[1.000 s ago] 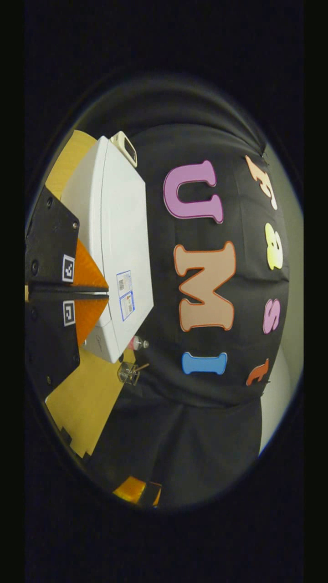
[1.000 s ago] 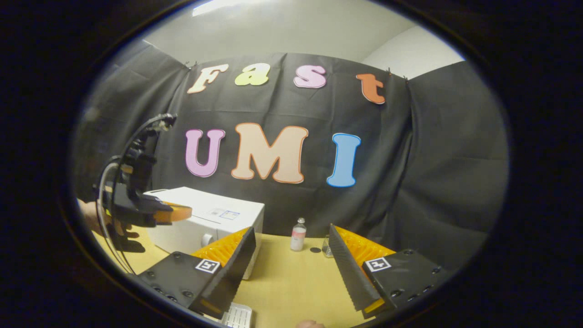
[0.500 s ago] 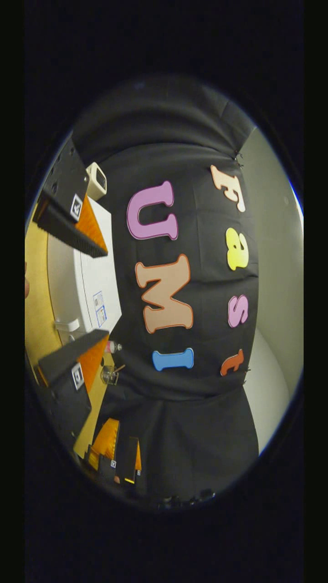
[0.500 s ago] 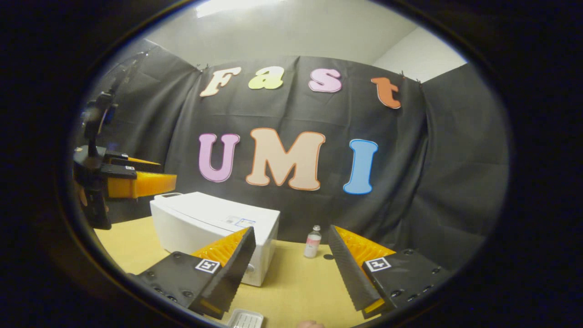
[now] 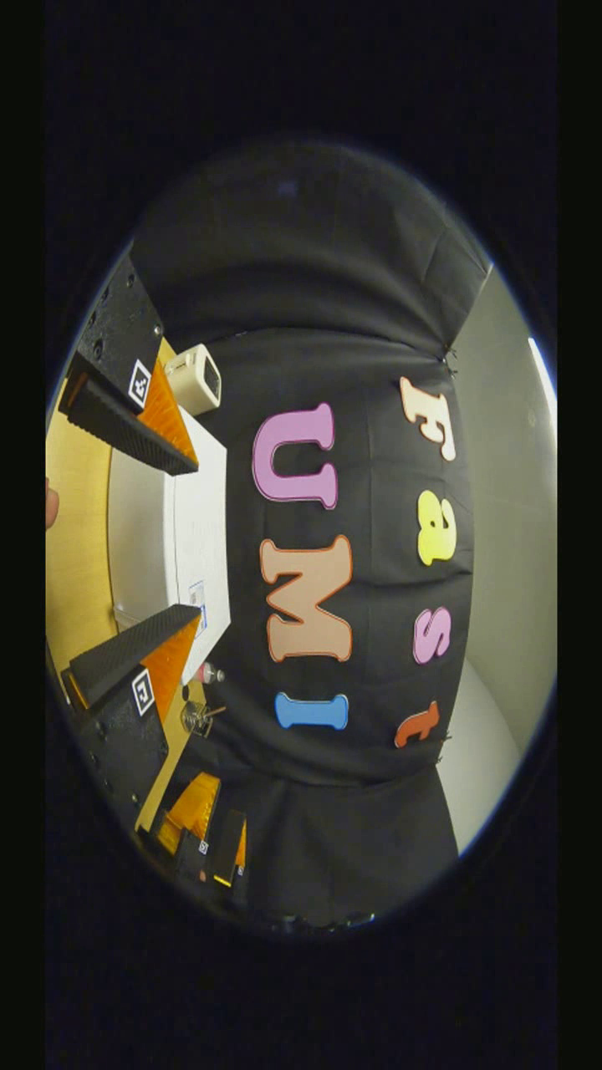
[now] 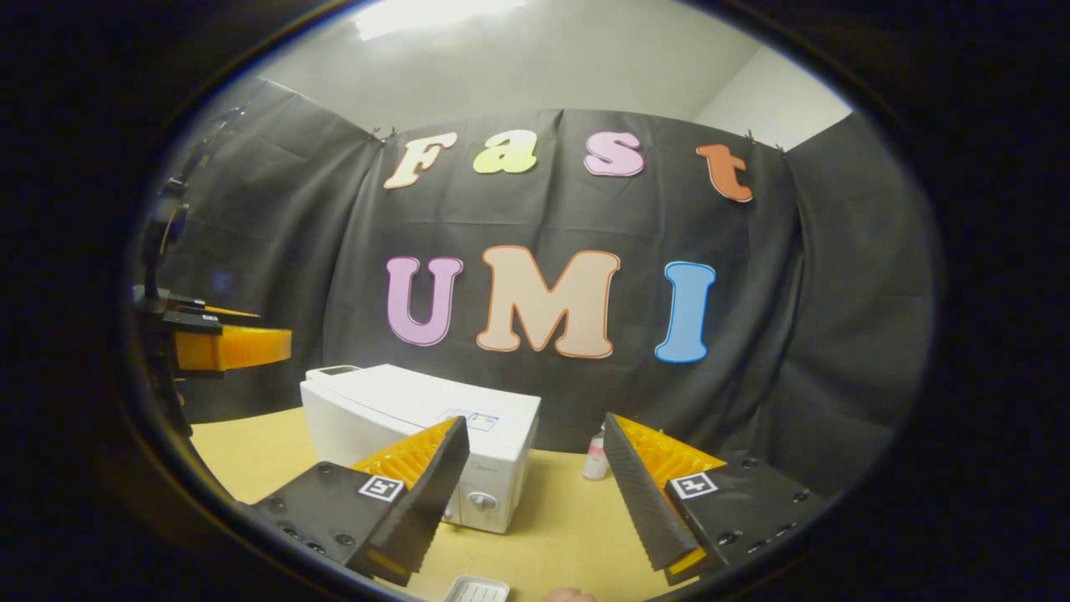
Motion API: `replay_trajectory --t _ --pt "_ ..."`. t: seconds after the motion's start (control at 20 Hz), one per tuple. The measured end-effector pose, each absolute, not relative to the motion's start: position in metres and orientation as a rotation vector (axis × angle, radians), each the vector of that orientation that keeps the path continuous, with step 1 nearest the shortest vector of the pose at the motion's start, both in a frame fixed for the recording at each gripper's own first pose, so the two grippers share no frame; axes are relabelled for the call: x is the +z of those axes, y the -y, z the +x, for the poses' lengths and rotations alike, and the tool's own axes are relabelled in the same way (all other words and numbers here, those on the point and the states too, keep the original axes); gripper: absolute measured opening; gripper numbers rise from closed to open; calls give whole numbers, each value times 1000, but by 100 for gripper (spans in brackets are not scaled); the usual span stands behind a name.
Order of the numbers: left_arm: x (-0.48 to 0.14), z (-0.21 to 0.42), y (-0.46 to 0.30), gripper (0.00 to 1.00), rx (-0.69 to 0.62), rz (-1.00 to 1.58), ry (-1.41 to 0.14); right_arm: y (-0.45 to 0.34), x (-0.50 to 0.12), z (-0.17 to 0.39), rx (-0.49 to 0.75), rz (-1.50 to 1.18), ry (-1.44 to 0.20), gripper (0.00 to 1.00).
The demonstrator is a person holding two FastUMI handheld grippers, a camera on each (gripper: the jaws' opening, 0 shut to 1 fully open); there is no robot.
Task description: Open the microwave oven with the left hand, put the food in, and close the microwave oven.
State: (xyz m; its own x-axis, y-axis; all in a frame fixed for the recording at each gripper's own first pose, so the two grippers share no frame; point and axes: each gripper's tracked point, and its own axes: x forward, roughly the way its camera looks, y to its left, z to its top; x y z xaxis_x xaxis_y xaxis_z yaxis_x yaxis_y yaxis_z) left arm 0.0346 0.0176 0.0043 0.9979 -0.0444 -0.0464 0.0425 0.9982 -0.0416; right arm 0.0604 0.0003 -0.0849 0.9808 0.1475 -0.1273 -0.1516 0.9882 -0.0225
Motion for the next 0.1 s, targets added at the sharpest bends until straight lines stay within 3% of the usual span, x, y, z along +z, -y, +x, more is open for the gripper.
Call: replay_trajectory --t 0.1 --pt "0 30 -26 99 -26 -57 -58 -2 -85 60 152 -34 -125 97"
